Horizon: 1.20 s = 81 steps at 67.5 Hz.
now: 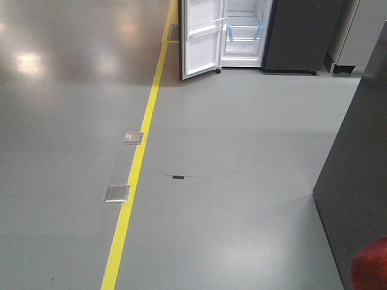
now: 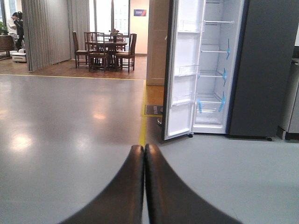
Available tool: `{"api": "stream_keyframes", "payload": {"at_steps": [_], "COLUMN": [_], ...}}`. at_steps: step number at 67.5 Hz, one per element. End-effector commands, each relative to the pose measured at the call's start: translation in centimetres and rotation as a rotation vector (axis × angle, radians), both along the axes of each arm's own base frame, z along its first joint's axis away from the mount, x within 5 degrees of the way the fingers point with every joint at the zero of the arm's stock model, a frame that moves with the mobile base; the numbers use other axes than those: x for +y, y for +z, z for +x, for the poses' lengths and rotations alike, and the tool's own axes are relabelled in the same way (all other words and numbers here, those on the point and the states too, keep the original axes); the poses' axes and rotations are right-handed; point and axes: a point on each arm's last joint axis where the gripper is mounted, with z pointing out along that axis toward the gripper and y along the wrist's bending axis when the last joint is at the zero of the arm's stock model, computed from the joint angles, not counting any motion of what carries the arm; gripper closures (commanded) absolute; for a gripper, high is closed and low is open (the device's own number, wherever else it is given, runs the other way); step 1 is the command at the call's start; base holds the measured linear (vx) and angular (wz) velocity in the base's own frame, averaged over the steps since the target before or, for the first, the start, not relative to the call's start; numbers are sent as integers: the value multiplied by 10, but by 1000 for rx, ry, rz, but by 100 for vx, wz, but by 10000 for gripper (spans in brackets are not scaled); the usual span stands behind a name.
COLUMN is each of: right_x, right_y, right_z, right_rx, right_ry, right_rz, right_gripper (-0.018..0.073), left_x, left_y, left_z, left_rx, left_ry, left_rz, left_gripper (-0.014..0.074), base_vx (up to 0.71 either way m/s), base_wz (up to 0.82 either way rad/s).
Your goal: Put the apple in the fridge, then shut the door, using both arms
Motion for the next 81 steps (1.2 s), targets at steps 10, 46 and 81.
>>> {"api": "stream_keyframes", "payload": {"at_steps": [10,46,81], "right_x": [2,2,2], "right_y": [11,11,11], "right_z": [3,3,3], "right_rx": [-70,-70,-70], "right_ry": [-2,-2,-2], "right_rz": [43,43,43], "right_gripper": [363,363,363], "left_x": [1,1,1], "left_y": [0,0,0], "left_z": [-1,-1,-1], "left_rx": [-67,-67,-67], "left_ry": [9,9,9], "left_rz": [-15,-15,-15], "left_gripper": [602,602,602], "base_vx": [23,22,23], "base_wz": [-8,-4,6]}}
